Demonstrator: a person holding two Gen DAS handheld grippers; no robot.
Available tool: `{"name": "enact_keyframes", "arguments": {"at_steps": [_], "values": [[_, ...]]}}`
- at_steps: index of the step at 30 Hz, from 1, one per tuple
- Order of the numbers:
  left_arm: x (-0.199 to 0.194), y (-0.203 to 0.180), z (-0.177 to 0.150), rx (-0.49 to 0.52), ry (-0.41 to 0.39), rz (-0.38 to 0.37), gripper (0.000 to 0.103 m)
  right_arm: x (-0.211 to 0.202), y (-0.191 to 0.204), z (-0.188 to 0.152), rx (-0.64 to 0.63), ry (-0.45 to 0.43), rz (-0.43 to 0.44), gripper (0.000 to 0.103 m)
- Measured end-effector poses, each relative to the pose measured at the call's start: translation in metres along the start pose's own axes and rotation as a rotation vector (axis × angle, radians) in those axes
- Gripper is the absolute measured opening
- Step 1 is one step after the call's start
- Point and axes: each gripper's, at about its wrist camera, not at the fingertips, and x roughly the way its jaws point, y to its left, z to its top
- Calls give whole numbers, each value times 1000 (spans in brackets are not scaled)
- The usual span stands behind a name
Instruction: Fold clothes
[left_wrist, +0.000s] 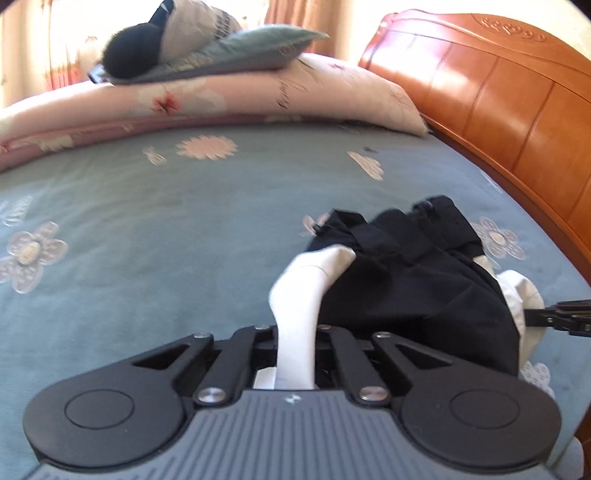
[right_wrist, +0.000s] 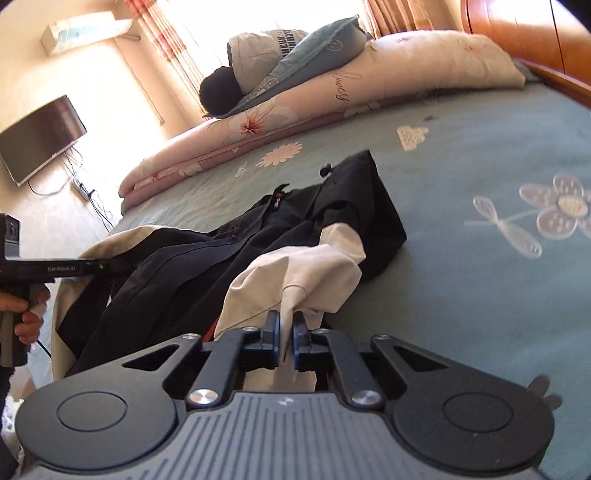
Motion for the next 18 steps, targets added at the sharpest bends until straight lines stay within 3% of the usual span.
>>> {"name": "enact_keyframes", "arguments": {"at_steps": [3,5,7,14,17,18], "values": [[-5,16,-1,-24,-9,32,1,2,6,5,17,19,14,21],[-2,27,-3,-46,2,45,1,7,6,0,26,26,23,49],[6,39,-8,-85,9,61,1,13,3,-9,18,28,12,62],[36,89,-12,-231,30,152,2,36,-4,-50,-107,89,-50,82],[50,108,-13,-271,41,205,2,53,13,-66,-306,158,-174,81],[54,113,-13,-284,42,217,2,56,15,-68,-316,178,-178,78]]}}
